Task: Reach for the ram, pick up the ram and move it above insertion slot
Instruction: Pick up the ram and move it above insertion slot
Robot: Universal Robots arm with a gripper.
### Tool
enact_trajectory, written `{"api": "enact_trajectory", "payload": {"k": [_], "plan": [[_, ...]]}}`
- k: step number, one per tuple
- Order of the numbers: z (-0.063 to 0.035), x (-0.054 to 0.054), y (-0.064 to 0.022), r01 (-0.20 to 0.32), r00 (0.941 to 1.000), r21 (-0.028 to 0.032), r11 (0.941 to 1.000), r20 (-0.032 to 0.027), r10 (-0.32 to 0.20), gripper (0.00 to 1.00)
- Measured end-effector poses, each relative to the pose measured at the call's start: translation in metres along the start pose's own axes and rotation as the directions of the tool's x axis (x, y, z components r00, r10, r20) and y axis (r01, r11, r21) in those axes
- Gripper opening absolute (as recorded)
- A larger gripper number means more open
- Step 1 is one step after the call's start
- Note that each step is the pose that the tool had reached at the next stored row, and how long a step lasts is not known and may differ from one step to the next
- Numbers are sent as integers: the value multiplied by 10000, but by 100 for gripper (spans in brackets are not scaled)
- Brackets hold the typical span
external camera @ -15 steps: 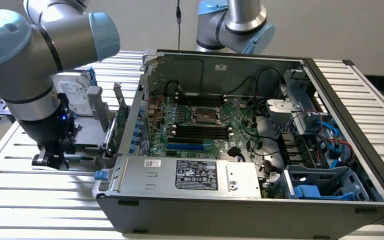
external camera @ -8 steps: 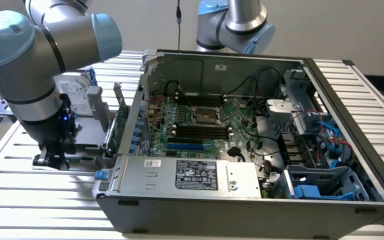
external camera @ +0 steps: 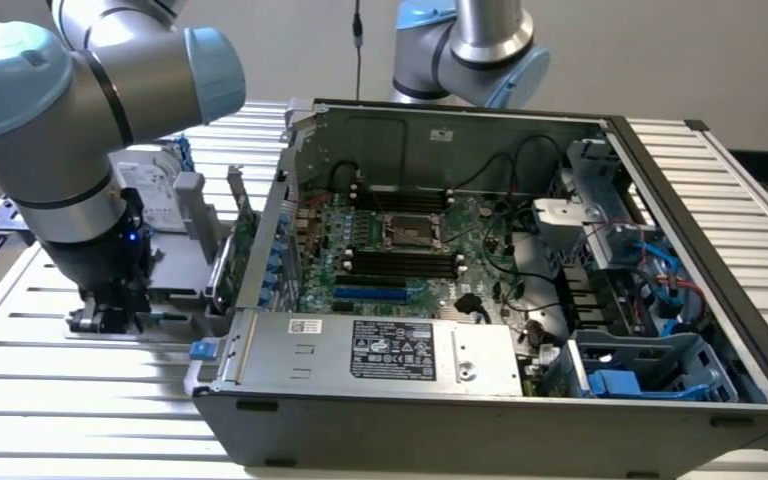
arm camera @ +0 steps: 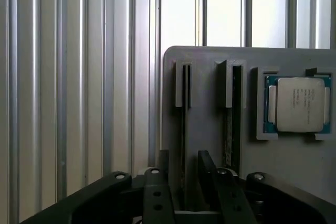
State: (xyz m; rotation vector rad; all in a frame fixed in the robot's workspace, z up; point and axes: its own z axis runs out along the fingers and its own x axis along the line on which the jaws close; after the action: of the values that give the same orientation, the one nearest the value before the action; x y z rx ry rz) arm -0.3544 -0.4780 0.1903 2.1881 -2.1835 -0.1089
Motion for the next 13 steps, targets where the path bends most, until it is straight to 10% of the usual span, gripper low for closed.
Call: {"api": "enact_trajectory", "payload": {"k": [5, 13], "plan": [[0, 0, -4, 0, 10000, 0, 10000, 1, 0, 16], [-43, 0, -1, 2, 10000, 0, 10000, 21, -2, 14]]}}
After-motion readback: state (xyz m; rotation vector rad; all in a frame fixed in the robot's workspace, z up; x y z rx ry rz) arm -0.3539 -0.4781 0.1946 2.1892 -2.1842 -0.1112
